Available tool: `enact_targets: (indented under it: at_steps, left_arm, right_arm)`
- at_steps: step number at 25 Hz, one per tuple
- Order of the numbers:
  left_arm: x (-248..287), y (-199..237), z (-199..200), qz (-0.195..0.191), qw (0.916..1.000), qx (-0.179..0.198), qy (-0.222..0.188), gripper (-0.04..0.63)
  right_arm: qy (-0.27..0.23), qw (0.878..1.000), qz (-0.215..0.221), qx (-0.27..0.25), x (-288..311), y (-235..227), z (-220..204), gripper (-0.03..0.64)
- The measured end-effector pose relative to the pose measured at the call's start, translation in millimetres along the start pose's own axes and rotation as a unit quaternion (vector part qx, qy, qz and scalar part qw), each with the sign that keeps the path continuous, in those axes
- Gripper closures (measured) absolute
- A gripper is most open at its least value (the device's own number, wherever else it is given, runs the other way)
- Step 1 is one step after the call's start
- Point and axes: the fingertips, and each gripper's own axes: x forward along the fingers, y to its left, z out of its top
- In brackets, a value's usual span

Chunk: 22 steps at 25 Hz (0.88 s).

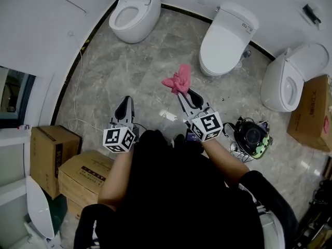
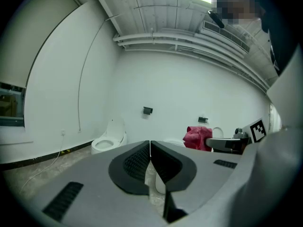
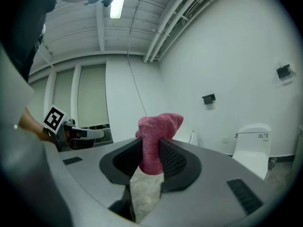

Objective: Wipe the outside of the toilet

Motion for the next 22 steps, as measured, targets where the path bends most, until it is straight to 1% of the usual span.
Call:
enact_targets:
  at_steps: [5, 10, 13, 17, 22]
  left_arm:
    - [23, 19, 0, -0.003, 0.9999, -0.014, 0.003, 0.577]
    - [81, 51, 0, -0.010, 0.9994, -0.032, 0.004, 0.577]
    - [126, 72, 13, -0.023, 0.9994, -0.027, 0.002, 0.577]
    - [184, 103, 43, -0.039, 0.9990, -0.020, -0.002, 0.576]
    - [249, 147, 69, -0.063, 0.9978, -0.022, 0.003, 0.577]
  right_arm:
    - [0.019, 0.999, 0.011, 0.026, 30, -8, -11, 0.492]
    - [0.034, 0.999, -0.004, 0.033, 75, -39, -10, 0.492]
    - [0.043, 0.999, -0.008, 0.032, 112, -60, -1, 0.492]
    - [0.050, 0.998, -0.008, 0.039, 170, -82, 16, 0.492]
    - [0.036, 0.998, -0.021, 0.050, 251, -105, 41, 0.492]
